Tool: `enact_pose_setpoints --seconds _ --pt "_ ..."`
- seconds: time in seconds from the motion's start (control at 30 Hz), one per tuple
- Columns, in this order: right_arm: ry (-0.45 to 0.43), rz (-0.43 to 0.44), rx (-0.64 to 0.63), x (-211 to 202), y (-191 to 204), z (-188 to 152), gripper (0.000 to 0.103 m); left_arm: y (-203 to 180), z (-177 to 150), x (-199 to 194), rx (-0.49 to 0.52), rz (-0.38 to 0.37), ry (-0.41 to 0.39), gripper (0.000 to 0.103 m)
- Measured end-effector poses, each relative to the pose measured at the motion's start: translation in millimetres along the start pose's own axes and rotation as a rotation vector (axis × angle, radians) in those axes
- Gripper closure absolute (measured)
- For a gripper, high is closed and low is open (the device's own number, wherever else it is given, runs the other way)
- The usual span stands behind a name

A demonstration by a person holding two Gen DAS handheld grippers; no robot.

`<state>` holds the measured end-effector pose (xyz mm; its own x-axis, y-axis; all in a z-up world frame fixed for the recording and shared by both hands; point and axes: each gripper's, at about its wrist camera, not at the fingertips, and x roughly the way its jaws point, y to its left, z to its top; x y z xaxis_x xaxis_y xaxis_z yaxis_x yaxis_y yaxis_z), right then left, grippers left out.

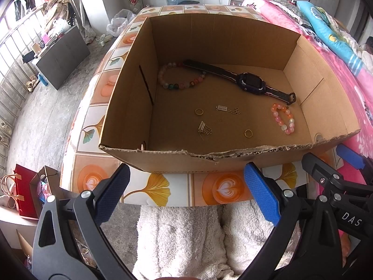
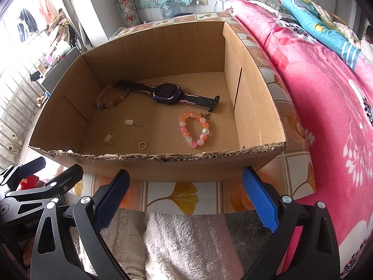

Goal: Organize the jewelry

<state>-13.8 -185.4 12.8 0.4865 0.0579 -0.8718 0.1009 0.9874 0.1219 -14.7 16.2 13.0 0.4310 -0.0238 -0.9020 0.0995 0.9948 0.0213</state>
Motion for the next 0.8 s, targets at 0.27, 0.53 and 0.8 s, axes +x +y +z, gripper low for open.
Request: enact_pose_setpoints --seconds 0.27,0.53,0.8 --pt "0.001 0.000 0.000 0.0 -0.1 0.2 0.008 0.3 0.2 0.6 0.000 -0.001 0.003 0.009" --pt "0.002 -0.001 -0.001 0.5 -0.5 -0.6 0.008 0.6 -0.4 3.0 -0.001 -0.001 0.010 0.009" --pt "0.003 -0.002 -0.002 0.5 -0.6 -0.5 0.008 0.8 -0.6 3.0 -0.002 -0.002 0.011 0.009"
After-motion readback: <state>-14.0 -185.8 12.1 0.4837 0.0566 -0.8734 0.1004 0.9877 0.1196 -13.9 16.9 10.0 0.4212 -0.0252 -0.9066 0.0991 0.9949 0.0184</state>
